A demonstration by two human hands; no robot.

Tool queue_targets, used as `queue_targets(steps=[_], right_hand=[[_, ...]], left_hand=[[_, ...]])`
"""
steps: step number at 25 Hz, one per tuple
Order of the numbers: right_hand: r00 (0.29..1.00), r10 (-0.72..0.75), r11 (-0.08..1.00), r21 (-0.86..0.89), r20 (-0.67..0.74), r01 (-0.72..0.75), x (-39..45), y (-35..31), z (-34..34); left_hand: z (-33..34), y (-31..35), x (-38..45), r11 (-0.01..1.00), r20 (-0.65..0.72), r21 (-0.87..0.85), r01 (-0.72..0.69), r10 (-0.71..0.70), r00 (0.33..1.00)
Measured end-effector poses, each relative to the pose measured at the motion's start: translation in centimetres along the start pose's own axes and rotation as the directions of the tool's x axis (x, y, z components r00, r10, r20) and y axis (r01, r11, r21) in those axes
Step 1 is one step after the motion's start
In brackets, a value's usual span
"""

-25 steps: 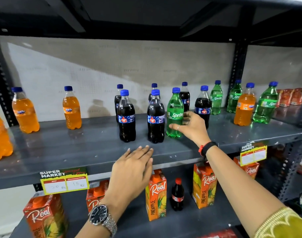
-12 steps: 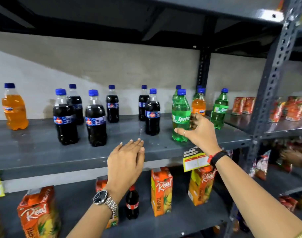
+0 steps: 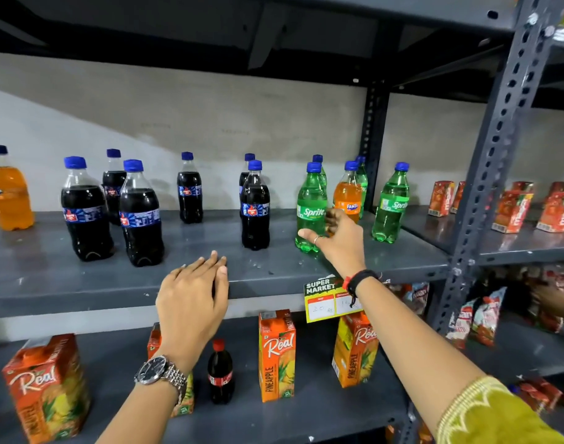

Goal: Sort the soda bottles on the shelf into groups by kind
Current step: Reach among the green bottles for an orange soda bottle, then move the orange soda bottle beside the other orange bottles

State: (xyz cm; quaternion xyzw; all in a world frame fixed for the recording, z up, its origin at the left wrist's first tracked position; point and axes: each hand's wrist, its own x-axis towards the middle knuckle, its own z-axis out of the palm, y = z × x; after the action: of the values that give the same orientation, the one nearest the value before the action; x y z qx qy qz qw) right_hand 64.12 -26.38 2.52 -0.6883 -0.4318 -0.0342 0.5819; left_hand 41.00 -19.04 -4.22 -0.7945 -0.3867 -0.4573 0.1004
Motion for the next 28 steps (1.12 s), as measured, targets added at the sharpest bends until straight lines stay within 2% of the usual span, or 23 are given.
queue_targets(steps=[2,4,6,7,9,11,13,18,21,24,28], right_hand=[[0.997,-0.06,0.998,0.007,-0.056,0.06,-0.6,0.2,-0.2],[0.95,-0.18,0.981,-0.111,-0.257,0.156,-0.7,0.3,-0.9],[0.891,-0.218,0.968,-0.202,-0.398,0.147,0.5,0.7,-2.0],[0.91,-0.163,0.975,-0.201,-0.38,0.091,1.4,0.9,-2.4],[0.976,0.025,0.988,-0.142,-0.216,-0.057,3.2,1.6,-2.8],[0.985,0.158,0.983,-0.08,-0.075,-0.163,4.0,2.0,-2.9],[0.98,0.193,0.979,-0.051,-0.055,-0.196,4.1,2.3,-3.1],[0.986,0.133,0.991,-0.011,-0.101,-0.135,1.2,0.2,-4.4],[0.997,0.042,0.998,0.049,-0.063,-0.039,-1.7,-3.9,-4.1],[1.0,0.0,0.991,0.136,0.03,-0.004,-4.3,-9.0,-0.5],[0.987,-0.025,0.965,0.26,0.157,-0.017,-7.6,-14.8,9.0]], left_hand=[[0.1,0.1,0.0,1.0,-0.018,0.007,0.006,-0.006,1.0],[0.1,0.2,-0.1,1.0,-0.028,0.014,0.009,-0.009,1.0],[0.2,0.3,-0.1,1.0,-0.038,0.02,0.008,-0.007,0.999],[0.2,0.3,-0.1,1.0,-0.039,0.019,0.006,-0.005,0.999],[0.2,0.0,0.0,1.0,-0.036,0.017,-0.002,0.002,0.999],[0.2,-0.1,-0.1,1.0,-0.027,0.016,-0.008,0.009,1.0],[0.2,-0.1,-0.2,1.0,-0.018,0.014,-0.011,0.011,1.0],[-0.9,-1.2,0.0,0.995,0.099,-0.06,-0.08,0.085,0.991],[-2.8,-3.1,-0.3,0.983,0.134,-0.145,-0.114,0.134,0.982],[-6.0,-6.9,-0.4,0.982,0.125,-0.149,-0.116,0.135,0.983],[-11.3,-15.5,-0.3,0.995,0.088,-0.078,-0.062,0.068,0.994]])
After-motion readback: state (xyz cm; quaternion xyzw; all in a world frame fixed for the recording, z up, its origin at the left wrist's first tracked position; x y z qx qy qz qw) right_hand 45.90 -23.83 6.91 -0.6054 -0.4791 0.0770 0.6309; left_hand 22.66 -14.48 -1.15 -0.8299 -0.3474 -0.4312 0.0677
